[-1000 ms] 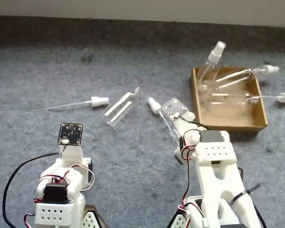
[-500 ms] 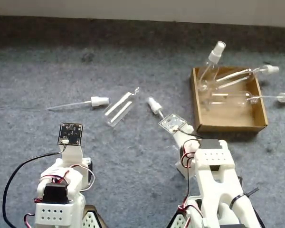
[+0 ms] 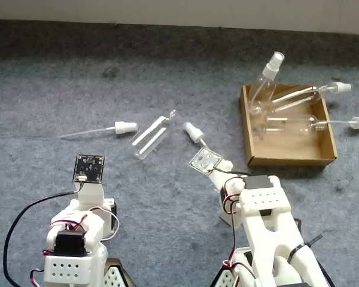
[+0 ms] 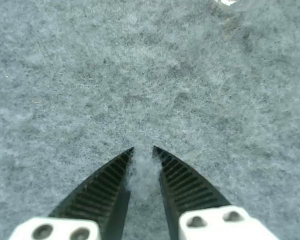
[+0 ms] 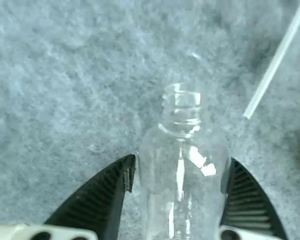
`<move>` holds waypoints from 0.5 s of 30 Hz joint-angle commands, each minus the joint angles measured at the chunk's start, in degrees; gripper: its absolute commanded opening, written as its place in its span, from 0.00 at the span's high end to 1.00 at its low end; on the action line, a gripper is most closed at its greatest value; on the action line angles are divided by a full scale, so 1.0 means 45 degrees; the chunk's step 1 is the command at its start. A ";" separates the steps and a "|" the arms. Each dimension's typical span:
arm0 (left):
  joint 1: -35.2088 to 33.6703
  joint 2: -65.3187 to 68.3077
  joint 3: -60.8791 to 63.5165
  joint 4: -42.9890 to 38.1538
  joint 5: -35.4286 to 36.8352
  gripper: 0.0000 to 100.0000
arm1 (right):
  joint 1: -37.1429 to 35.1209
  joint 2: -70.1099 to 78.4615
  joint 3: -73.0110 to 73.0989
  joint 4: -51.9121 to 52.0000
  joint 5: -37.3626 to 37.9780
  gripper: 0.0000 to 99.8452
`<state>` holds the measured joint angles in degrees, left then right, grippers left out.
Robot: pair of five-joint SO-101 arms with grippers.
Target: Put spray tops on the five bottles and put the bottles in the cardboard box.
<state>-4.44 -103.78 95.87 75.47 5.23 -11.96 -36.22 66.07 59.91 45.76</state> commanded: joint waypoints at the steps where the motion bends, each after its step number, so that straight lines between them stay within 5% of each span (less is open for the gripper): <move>1: 0.0147 -0.0127 0.0264 0.0059 0.0020 0.99 | -0.0264 -0.0322 -0.0557 0.0147 0.0156 0.76; 15: 0.0147 -0.0127 0.0264 0.0059 0.0020 0.99 | -0.0381 -0.0322 -0.0479 -0.0811 0.0254 0.82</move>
<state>-4.44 -103.78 95.87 75.47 5.23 -13.19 -36.22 66.07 57.27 46.46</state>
